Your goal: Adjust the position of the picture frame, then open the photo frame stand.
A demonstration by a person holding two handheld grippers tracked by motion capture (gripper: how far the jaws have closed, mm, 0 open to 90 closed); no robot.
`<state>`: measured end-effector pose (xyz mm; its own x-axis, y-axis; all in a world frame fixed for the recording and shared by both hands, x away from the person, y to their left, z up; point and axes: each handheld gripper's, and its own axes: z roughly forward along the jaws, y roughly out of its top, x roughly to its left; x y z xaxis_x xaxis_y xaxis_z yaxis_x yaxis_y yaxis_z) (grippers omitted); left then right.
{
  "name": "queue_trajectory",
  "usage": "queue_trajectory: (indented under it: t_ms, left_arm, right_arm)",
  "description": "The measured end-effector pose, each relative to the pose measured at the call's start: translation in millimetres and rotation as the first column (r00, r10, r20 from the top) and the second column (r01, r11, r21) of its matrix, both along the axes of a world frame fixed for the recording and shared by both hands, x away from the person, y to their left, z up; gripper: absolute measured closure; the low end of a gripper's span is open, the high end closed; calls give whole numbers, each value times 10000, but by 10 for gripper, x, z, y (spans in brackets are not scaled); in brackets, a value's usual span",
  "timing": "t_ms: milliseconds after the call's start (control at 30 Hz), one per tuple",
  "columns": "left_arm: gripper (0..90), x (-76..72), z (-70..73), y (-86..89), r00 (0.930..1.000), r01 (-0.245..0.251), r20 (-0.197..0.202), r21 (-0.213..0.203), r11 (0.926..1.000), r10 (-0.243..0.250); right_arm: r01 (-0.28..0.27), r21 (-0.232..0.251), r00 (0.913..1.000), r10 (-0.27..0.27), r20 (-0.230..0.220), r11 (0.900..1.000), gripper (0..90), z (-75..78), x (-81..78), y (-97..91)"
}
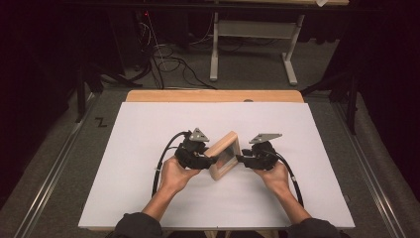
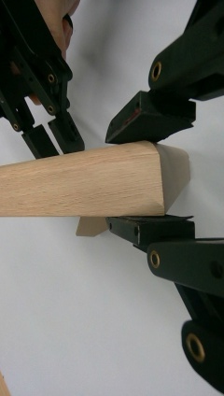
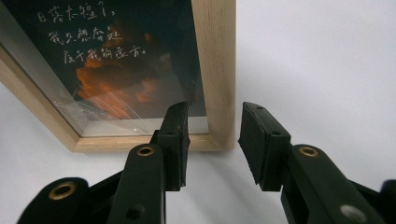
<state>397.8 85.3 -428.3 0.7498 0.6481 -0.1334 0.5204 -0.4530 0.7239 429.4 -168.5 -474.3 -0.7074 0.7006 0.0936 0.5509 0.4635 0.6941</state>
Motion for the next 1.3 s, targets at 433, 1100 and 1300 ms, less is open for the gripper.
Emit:
queue_trajectory:
  t_ms: [433, 1100, 1300]
  left_arm:
    - [529, 25, -21, 14, 9996, -293, -44, 55, 9996, 294]
    - [454, 11, -91, 0, 9965, -803, -228, 180, 9966, 807]
    - [427, -3, -91, 22, 9950, -967, -247, 203, 9951, 972]
  right_arm:
    - [52, 135, 9999, -50, -95, 9999, 628, 7, 17, -42]
    - [126, 237, 9998, -122, -159, 9996, 614, 18, 39, -95]
    - [18, 279, 9997, -11, -229, 9996, 614, 1, 76, -96]
